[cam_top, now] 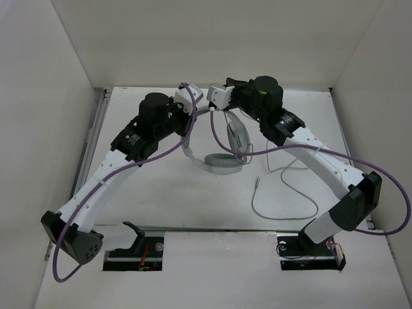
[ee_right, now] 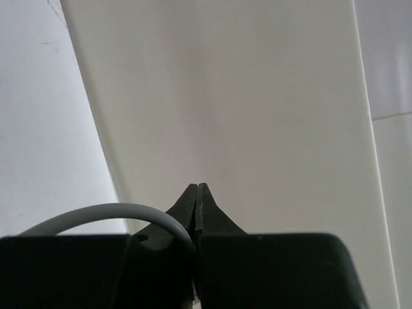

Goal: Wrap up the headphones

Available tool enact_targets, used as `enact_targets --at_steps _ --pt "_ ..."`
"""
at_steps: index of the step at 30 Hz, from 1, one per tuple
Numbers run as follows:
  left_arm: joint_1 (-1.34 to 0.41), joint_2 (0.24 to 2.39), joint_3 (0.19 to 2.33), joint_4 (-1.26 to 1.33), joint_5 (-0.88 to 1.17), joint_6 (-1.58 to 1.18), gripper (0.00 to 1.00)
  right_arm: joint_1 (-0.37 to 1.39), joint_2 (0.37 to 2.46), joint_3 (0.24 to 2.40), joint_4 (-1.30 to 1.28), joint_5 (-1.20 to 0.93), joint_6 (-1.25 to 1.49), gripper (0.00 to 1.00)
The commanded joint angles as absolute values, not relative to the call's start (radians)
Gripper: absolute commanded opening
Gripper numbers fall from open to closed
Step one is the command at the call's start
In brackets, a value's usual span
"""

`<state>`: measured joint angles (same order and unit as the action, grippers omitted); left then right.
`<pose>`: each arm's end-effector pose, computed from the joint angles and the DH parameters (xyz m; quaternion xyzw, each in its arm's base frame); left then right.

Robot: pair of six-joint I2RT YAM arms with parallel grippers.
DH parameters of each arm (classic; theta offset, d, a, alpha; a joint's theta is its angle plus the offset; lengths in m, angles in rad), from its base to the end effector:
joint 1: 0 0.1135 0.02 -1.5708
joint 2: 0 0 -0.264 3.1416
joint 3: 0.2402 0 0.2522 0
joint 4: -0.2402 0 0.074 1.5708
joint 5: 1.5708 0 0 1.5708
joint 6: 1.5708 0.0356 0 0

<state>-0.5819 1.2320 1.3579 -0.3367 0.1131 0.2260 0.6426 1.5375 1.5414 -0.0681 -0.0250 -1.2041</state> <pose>0.2273 -0.1543 0.4299 0.3378 0.6999 -0.1544 0.6101 0.2919 0.2196 0.4313 -0.5869 0.4331 -0.1808 0.6597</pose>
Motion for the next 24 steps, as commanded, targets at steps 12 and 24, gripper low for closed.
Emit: enact_targets --at_steps 12,24 --pt "-0.579 1.186 1.486 -0.321 0.241 0.204 0.00 0.579 1.536 1.566 -0.078 -0.084 -1.057 0.00" --pt "-0.576 1.268 1.718 -0.365 0.388 0.088 0.00 0.516 1.477 1.638 -0.287 -0.488 -0.428 0.06"
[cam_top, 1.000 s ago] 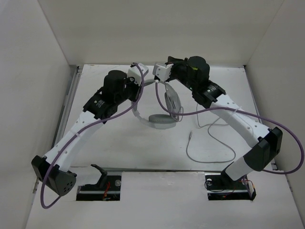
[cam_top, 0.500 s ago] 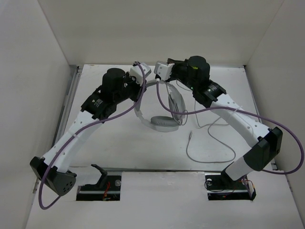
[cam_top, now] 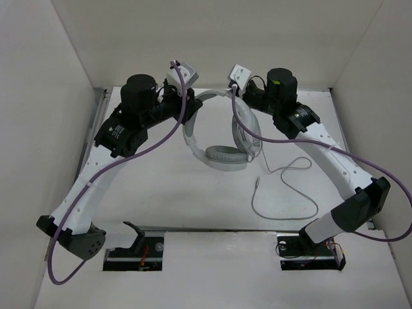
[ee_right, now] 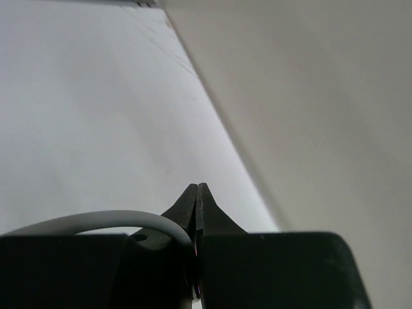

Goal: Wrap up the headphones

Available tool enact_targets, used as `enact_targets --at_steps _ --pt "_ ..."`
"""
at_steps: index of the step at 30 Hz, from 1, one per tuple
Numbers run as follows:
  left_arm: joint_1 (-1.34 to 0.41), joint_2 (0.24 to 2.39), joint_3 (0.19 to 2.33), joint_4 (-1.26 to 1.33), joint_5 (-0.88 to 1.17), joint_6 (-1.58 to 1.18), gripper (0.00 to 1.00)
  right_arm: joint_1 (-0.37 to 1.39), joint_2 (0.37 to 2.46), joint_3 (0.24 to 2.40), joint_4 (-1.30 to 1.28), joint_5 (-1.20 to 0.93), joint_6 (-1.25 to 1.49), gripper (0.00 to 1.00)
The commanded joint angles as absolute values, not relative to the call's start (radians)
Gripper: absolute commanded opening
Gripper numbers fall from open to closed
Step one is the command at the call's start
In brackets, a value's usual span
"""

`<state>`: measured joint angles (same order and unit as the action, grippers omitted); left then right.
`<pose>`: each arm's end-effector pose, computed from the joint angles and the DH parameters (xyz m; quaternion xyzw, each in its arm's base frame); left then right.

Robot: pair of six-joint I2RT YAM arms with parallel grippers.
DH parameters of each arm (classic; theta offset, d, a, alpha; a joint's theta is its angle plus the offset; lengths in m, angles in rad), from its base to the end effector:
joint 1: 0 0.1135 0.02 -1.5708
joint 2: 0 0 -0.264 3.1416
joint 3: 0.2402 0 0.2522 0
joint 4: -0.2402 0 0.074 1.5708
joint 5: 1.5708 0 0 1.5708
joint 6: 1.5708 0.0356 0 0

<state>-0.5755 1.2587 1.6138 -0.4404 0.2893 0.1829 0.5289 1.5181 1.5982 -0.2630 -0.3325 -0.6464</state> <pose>0.2088 -0.1476 0.4970 0.3604 0.6410 -0.2347 0.6357 0.2975 0.1873 0.4370 -0.5084 0.5723 0.0900 0.6371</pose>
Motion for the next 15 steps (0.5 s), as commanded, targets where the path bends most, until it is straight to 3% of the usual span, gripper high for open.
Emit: enact_targets --at_steps 1,15 --pt "-0.576 1.278 1.735 -0.368 0.399 0.075 0.00 0.507 1.477 1.637 -0.279 -0.514 -0.384 0.06" --pt "-0.544 1.341 1.839 -0.334 0.477 -0.087 0.00 0.347 1.467 1.553 0.059 -0.842 0.299 0.15"
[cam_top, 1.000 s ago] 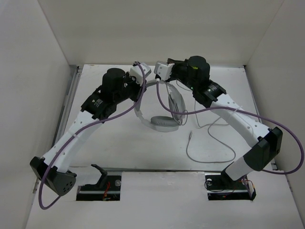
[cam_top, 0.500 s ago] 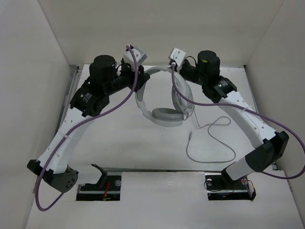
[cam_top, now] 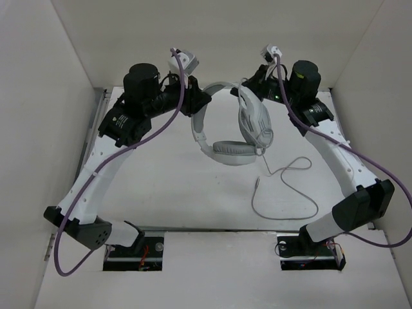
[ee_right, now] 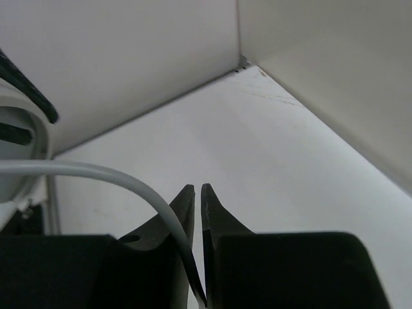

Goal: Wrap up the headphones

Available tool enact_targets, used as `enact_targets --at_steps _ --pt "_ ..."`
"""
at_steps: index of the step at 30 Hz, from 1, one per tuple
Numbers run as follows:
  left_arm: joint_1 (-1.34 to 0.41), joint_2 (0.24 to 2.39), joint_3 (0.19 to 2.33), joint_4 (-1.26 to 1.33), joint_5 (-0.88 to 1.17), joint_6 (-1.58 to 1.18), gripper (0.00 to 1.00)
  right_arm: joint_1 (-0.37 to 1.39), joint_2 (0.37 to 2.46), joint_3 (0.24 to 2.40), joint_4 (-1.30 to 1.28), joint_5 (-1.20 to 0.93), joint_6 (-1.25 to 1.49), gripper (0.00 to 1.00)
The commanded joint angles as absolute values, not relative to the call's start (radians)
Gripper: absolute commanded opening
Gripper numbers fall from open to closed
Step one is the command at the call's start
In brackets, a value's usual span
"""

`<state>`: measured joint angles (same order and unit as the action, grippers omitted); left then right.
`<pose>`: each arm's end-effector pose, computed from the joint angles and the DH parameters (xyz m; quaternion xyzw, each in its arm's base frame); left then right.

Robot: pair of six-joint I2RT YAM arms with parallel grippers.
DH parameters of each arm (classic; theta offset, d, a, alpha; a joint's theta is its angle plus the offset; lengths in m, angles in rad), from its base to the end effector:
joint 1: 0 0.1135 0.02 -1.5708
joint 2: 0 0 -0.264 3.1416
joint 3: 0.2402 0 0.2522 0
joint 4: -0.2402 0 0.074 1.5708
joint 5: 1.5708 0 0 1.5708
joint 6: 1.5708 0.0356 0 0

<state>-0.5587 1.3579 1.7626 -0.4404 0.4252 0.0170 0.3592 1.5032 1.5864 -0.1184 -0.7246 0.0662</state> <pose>0.2230 -0.1567 0.5193 0.3402 0.6329 -0.3279 0.6134 0.3118 0.1423 0.4535 -0.3417 0.6296 0.3863 0.5810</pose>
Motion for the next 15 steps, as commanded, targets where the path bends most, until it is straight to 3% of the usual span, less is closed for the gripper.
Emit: enact_targets --at_steps 1,15 --pt "-0.539 1.345 1.845 -0.327 0.480 -0.103 0.00 0.341 1.465 1.534 0.098 -0.859 0.346 0.16" --pt "-0.464 1.427 1.999 -0.232 0.489 -0.304 0.00 0.344 1.456 1.253 0.557 -0.953 0.759 0.29"
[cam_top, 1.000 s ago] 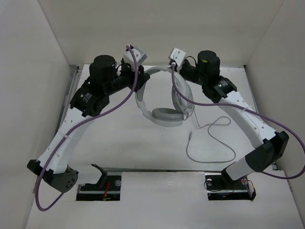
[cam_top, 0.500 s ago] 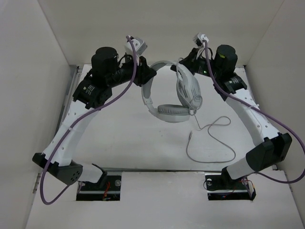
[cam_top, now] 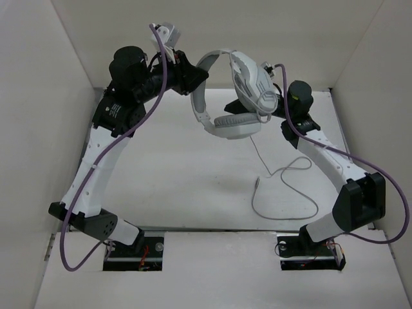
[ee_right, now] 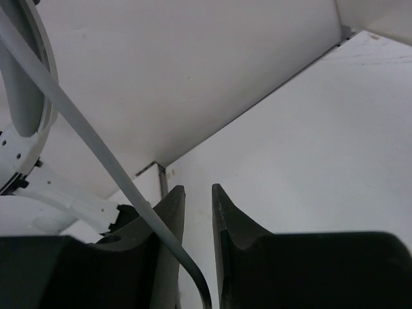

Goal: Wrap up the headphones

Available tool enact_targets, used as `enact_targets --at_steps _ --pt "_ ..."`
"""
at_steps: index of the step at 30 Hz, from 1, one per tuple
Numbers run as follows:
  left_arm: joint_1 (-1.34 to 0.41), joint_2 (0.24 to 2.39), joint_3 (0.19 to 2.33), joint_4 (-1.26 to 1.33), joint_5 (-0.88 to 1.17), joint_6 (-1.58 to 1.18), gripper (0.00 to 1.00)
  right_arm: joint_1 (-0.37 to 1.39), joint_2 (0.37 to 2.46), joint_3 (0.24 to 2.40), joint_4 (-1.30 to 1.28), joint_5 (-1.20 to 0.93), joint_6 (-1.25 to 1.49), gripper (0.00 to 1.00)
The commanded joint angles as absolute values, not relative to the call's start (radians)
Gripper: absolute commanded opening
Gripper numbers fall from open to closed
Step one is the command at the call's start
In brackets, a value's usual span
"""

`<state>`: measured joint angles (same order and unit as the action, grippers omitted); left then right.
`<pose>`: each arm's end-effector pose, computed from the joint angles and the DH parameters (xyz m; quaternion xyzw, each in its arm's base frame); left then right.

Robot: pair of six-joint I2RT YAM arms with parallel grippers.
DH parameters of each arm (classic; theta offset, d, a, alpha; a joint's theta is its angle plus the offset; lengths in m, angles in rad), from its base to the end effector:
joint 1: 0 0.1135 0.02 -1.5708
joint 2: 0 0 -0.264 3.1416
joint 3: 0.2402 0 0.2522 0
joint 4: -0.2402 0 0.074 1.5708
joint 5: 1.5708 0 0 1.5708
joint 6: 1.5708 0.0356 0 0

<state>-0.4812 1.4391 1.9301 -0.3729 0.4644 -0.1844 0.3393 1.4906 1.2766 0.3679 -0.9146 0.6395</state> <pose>0.2392 -0.1429 0.5561 0.2657 0.6138 -0.3821 0.6377 0.3165 0.1416 0.3979 -0.2442 0.6274 0.5739 0.4663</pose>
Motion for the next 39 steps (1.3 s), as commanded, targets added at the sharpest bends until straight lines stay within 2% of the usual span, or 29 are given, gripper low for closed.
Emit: enact_targets --at_steps 1,12,19,39 --pt "-0.458 1.431 2.008 -0.224 0.483 -0.313 0.00 0.349 1.456 1.240 0.580 -0.957 0.775 0.30" --pt "-0.381 1.450 2.068 -0.183 0.315 -0.363 0.00 0.439 1.445 1.080 0.661 -0.954 0.810 0.41" --pt "-0.312 1.460 2.083 -0.160 0.210 -0.454 0.00 0.493 1.451 1.074 0.556 -0.940 0.691 0.40" --pt "-0.242 1.462 2.074 -0.183 -0.037 -0.495 0.00 0.602 1.468 1.134 0.345 -0.925 0.500 0.35"
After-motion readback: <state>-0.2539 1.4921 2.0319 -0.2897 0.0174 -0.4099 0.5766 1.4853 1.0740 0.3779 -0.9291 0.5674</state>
